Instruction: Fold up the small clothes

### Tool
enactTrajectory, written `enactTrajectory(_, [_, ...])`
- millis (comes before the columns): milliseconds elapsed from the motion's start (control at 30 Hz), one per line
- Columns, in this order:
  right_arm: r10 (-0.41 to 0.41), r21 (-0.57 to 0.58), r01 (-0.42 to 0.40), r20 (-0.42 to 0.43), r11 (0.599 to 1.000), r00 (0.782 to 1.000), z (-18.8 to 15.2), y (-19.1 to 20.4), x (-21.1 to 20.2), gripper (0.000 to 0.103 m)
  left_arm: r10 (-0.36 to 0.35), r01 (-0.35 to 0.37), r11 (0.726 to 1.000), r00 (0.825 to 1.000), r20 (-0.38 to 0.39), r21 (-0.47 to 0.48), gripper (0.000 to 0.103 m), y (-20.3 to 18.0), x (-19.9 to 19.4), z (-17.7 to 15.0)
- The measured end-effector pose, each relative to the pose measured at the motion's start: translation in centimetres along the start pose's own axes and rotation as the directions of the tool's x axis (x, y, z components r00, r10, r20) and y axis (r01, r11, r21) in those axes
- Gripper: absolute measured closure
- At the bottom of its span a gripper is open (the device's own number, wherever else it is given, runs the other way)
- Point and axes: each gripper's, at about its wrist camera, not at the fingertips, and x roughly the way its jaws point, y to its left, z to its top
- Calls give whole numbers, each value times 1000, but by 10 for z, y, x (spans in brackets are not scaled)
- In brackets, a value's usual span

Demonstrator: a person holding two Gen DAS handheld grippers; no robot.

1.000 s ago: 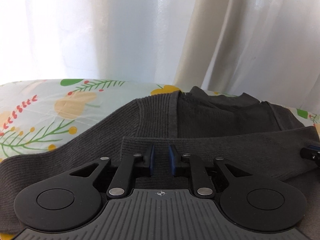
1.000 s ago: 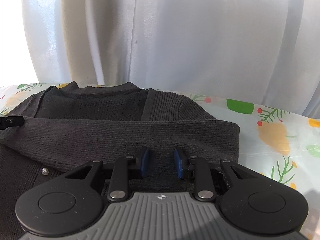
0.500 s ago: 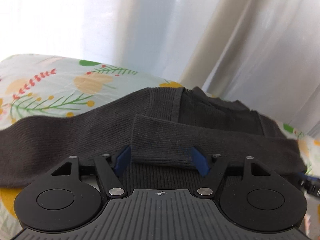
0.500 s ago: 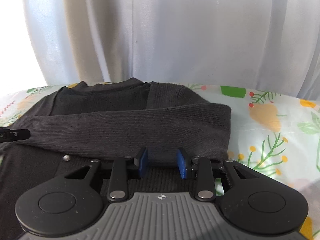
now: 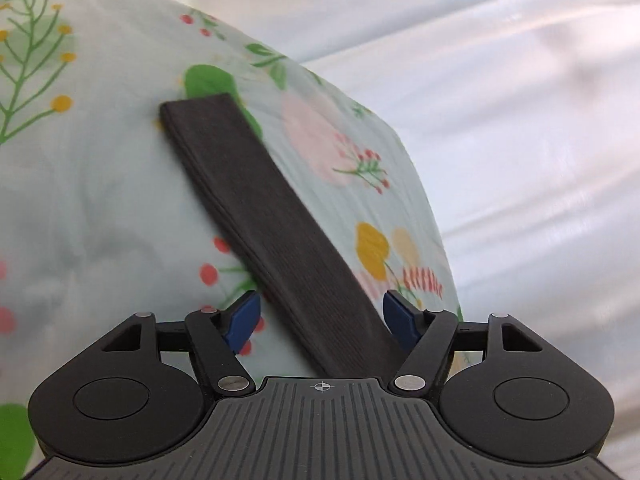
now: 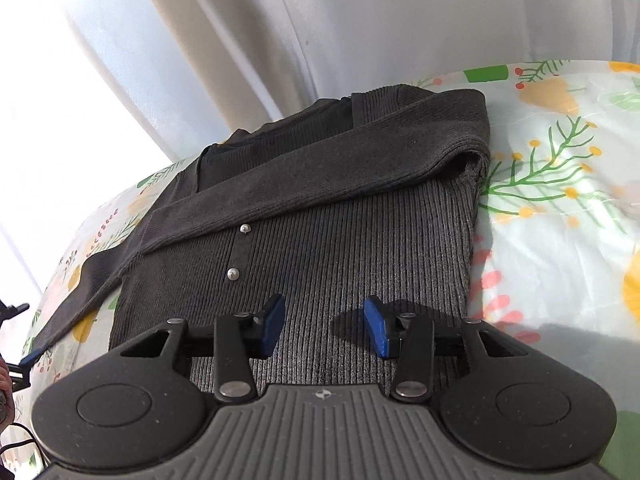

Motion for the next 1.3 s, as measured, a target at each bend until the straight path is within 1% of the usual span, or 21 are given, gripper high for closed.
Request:
enactTrajectory(167, [18, 1, -18, -5, 1000, 1000, 1, 7, 2, 59, -18, 18, 982, 1000, 0, -187, 46, 36, 12, 27])
enactTrajectory(200, [20, -5, -20, -6, 1000, 1000, 1, 10, 2, 58, -22, 22, 976, 1000, 4, -219, 57, 42, 16, 28])
enactTrajectory(300, [23, -17, -23, -5, 1000, 1000, 2, 15, 3, 57, -45, 48, 951, 999, 17, -304, 73, 57, 26, 38])
enactTrajectory(433, [17, -22, -17, -1, 1000, 1000, 4, 18, 4, 56, -58, 70, 932, 997, 45, -357, 91, 72, 35, 48])
enactTrajectory(500, [11, -25, -11, -1, 1000, 1000, 4, 19, 4, 55, -60, 73, 929, 997, 48, -362, 93, 75, 37, 51])
enactTrajectory(567, [6, -24, -6, 1, 1000, 1000, 4, 19, 5, 55, -50, 63, 938, 998, 47, -340, 93, 74, 39, 53])
enactTrajectory(633, [1, -21, -1, 2, 1000, 1000, 5, 19, 5, 55, -31, 45, 970, 998, 62, -240, 94, 58, 35, 51])
enactTrajectory(700, [-2, -16, 3, 6, 1000, 1000, 5, 19, 5, 55, -54, 61, 994, 995, 86, -85, 94, 30, 28, 43])
enactTrajectory(767, [-7, -13, 7, 12, 1000, 1000, 6, 18, 4, 55, -113, 104, 990, 990, 84, 98, 94, -7, 23, 28])
enactTrajectory(800, [-7, -13, 7, 15, 1000, 1000, 7, 17, 4, 55, -141, 125, 973, 988, 71, 192, 94, -27, 20, 17])
enactTrajectory(867, [-8, -9, 8, 22, 1000, 1000, 7, 17, 3, 55, -224, 208, 895, 975, -6, 395, 94, -75, 17, -20])
enactTrajectory(933, [-5, -3, 5, 27, 1000, 1000, 7, 16, 2, 55, -303, 321, 784, 945, -124, 531, 94, -115, 11, -64])
enactTrajectory(967, [-5, 0, 5, 27, 1000, 1000, 8, 16, 2, 55, -340, 396, 710, 917, -209, 582, 93, -133, 9, -91])
enactTrajectory(1000, [-2, 2, 2, 28, 1000, 1000, 8, 16, 2, 55, -359, 458, 647, 888, -286, 610, 85, -146, 8, -113])
enactTrajectory(1033, [1, 0, -1, 28, 1000, 1000, 8, 16, 2, 55, -359, 507, 588, 862, -358, 630, 68, -157, 7, -139])
enactTrajectory(1067, [5, -4, -5, 28, 1000, 1000, 9, 17, 2, 55, -352, 535, 558, 845, -403, 635, 58, -162, 7, -158])
enactTrajectory(1100, [8, -9, -8, 28, 1000, 1000, 10, 18, 2, 55, -344, 555, 543, 832, -435, 631, 47, -164, 8, -176])
enactTrajectory(1133, [16, -14, -16, 28, 1000, 999, 11, 19, 4, 55, -334, 565, 534, 824, -457, 628, 49, -162, 11, -189])
enactTrajectory(1167, [26, -18, -26, 25, 1000, 999, 13, 20, 5, 55, -315, 558, 536, 828, -464, 633, 49, -160, 14, -198])
enactTrajectory(1233, [62, -18, -62, 7, 998, 998, 19, 22, 13, 55, -235, 498, 565, 861, -450, 658, 52, -152, 24, -212])
enactTrajectory(1300, [96, -15, -96, -12, 995, 995, 28, 26, 24, 56, -196, 459, 604, 878, -437, 652, 52, -135, 31, -212])
